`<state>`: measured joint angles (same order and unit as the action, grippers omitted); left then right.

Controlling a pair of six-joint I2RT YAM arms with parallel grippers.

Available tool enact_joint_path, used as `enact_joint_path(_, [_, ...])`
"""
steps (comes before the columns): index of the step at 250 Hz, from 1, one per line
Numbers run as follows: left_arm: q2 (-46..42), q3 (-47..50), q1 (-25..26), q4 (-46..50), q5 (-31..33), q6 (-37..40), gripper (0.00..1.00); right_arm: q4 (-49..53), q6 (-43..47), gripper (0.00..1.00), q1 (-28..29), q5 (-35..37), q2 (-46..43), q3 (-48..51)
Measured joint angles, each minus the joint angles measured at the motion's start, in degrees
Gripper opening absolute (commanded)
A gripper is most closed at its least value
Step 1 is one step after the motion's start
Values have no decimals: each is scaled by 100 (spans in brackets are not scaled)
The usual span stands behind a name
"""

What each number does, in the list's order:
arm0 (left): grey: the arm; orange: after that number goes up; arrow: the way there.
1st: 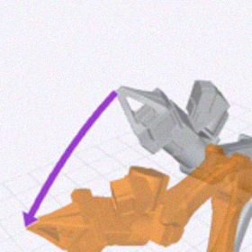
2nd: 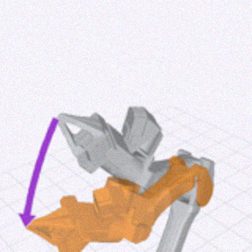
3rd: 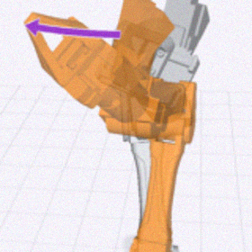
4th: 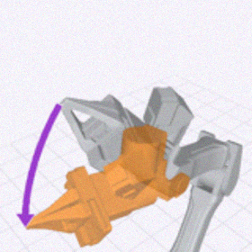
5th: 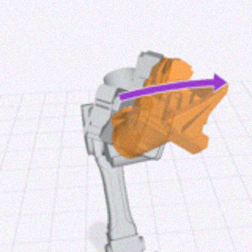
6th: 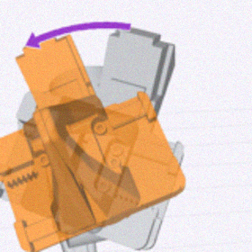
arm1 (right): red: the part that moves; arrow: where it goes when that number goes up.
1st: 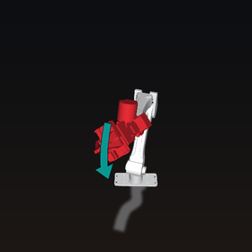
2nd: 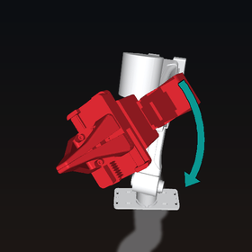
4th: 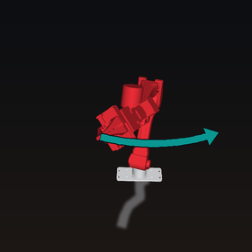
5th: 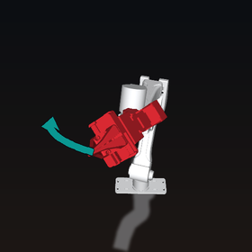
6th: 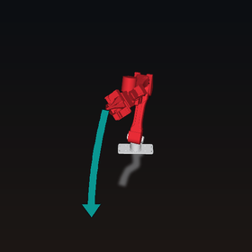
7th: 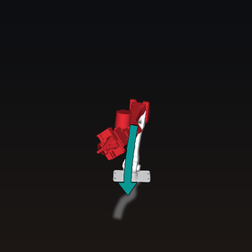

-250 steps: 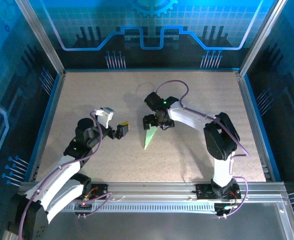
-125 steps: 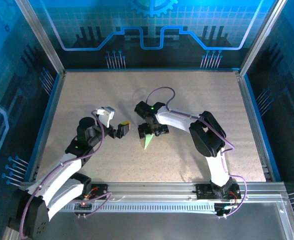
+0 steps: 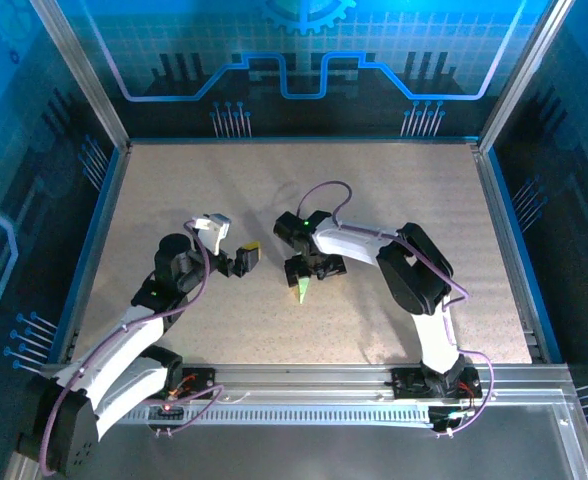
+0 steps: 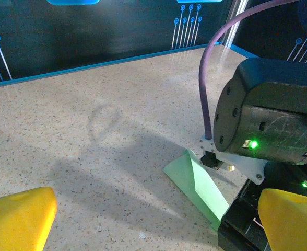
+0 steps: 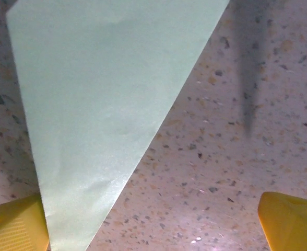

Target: Fold a paper plane with a square sheet of paper (fold left side to right side)

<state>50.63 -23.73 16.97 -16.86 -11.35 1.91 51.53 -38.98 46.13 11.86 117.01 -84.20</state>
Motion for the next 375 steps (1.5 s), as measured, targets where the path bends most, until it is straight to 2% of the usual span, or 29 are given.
enact_joint_path(76, [0,0,0,0,0,0,100,81,-35,99,0,50,-417,280])
enact_joint_path(201, [0,0,0,0,-31,0,100,-188,468,99,111,68,-1145,280])
enact_joint_path(375, [0,0,0,0,-157,-4,100,96,872,77,105,339,87,-870])
